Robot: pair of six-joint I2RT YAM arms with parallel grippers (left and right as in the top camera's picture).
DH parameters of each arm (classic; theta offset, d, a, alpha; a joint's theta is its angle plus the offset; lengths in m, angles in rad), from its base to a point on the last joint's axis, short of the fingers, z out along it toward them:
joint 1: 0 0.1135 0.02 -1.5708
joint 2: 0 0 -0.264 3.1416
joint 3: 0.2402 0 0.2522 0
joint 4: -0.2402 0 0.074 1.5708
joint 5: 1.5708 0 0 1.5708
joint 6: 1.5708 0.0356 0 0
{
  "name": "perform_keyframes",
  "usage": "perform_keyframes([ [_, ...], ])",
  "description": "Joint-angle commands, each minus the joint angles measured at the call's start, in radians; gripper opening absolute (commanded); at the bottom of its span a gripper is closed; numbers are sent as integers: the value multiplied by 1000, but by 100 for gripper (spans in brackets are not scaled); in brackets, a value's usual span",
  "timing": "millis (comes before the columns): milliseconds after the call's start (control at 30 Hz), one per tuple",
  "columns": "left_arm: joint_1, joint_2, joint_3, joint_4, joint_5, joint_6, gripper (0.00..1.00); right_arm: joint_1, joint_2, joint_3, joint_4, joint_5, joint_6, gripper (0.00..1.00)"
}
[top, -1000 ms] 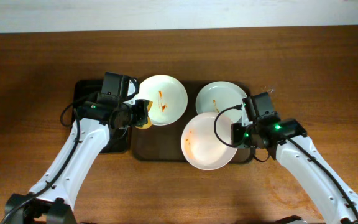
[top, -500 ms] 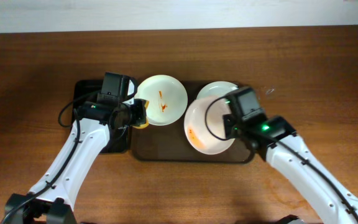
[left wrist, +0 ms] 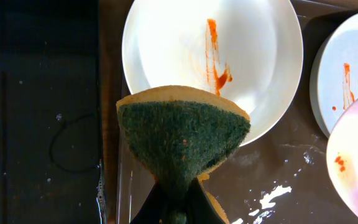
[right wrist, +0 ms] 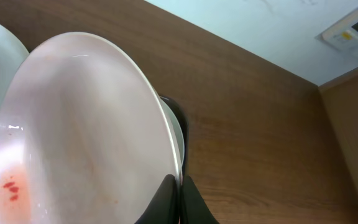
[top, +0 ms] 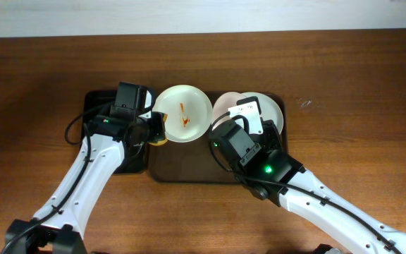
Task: Clean dirty plates on tray and stack at the side
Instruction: 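Carry the scrubbed plate with the right gripper to the table's right side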
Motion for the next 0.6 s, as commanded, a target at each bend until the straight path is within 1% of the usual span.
perform_keyframes([
  [0,5,-1,0,-1,-10,15,0,10,2,19,5,8,-39,4],
  [67,5,-1,0,0,-11,15,0,23,2,18,4,10,-115,4],
  [133,5,-1,0,0,-10,15,0,44,2,19,11,87,-134,4],
  [300,5,-1,0,0,-10,15,0,139,8,19,21,113,-241,4],
  [367,5,-1,0,0,-10,15,0,160,23,18,60,288,-259,4],
  [400,5,-1,0,0,-10,14,0,160,23,18,91,278,-260,4],
  [433,5,-1,0,0,-10,14,0,161,24,19,116,198,-275,4],
  [467,5,-1,0,0,-10,14,0,165,27,18,120,190,-319,4],
  [500,5,-1,0,-1,-10,14,0,154,34,18,133,328,-290,4],
  [533,5,-1,0,0,-6,9,0,145,34,19,157,318,-260,4],
  [567,5,-1,0,0,-7,3,0,146,34,19,160,238,-293,4],
])
